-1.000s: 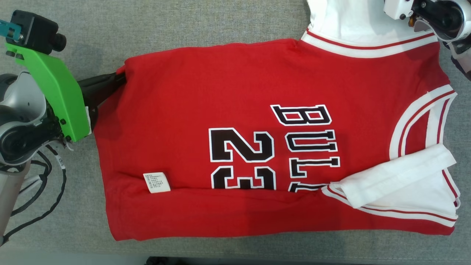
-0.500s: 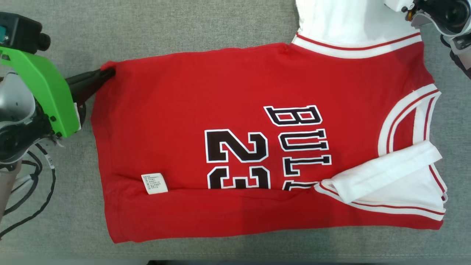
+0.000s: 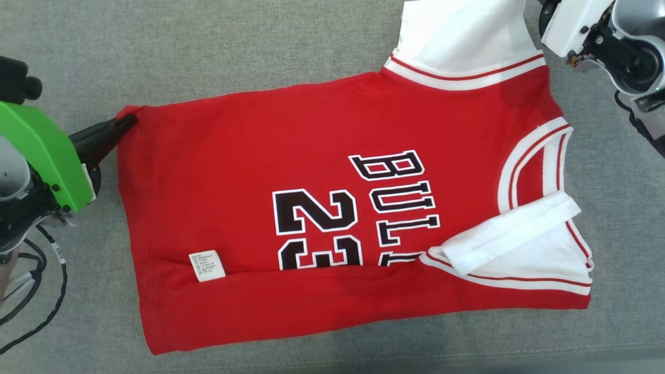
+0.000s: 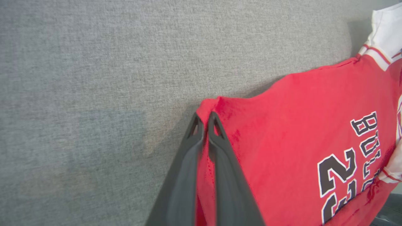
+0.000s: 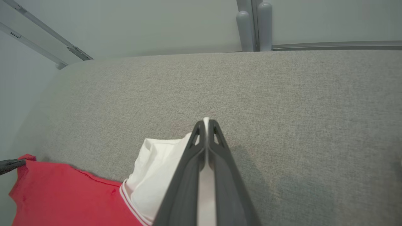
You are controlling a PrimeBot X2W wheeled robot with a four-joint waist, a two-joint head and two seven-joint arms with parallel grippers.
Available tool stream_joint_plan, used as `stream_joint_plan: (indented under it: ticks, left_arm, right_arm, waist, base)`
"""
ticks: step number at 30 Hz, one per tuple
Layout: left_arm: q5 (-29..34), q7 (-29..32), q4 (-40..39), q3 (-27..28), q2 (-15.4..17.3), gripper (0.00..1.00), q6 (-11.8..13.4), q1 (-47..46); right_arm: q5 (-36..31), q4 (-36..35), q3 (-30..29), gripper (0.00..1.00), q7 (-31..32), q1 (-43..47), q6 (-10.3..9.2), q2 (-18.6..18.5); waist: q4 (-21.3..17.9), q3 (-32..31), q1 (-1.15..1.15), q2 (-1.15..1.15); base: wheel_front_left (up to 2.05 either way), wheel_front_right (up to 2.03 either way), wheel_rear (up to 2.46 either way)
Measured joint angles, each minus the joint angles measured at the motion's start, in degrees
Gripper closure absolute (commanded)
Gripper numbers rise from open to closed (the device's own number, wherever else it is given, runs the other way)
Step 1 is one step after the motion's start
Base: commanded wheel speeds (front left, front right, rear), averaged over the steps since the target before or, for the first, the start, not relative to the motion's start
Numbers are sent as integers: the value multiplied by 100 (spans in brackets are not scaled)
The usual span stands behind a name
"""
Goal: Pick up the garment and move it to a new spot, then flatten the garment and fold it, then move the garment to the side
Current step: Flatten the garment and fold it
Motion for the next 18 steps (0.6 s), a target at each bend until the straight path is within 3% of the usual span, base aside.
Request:
stream_joint_plan:
  ticks: [18]
  left_arm:
    - [-255, -475, -141, 404, 129, 100, -25, 621]
  right_arm:
    - [242, -1127, -218, 100, -554, 918, 65, -287]
  waist:
    - [-315, -397, 0, 0]
  base:
    - [0, 0, 0]
